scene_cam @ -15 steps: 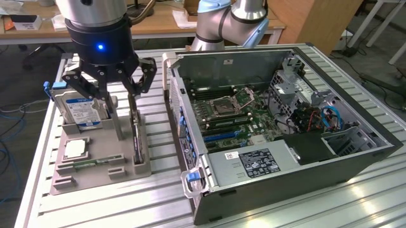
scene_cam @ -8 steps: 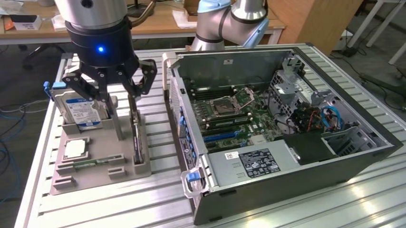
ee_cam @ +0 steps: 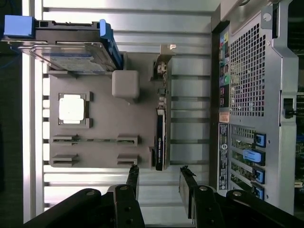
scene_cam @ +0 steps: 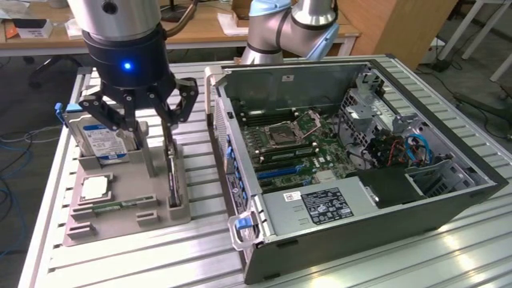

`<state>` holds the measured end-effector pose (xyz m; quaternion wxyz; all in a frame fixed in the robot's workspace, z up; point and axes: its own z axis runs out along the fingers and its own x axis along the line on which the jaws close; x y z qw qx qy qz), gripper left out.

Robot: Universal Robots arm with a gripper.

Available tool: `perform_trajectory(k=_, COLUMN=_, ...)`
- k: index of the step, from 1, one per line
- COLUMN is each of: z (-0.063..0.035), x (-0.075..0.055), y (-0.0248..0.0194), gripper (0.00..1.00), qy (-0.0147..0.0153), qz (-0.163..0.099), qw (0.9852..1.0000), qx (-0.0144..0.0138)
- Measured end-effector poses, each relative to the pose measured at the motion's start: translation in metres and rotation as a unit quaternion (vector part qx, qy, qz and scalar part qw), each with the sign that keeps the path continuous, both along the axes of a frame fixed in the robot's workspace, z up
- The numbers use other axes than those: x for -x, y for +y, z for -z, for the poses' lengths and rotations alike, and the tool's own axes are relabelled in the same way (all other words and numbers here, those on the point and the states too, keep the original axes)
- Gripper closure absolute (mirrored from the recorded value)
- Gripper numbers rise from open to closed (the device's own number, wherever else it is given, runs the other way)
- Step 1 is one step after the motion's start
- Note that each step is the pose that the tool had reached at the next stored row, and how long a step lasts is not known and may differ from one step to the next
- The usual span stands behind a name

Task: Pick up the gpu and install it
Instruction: 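Pick up the gpu and move the gpu toward the slot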

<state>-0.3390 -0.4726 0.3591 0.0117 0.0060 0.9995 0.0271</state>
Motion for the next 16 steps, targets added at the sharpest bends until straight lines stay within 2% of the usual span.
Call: perform_trajectory(k=16, z=0.0040, x=0.0000, y=-0.0075, gripper=0.53, qy=0.0000, qz=-0.001, qw=1.0000, qx=-0.0013)
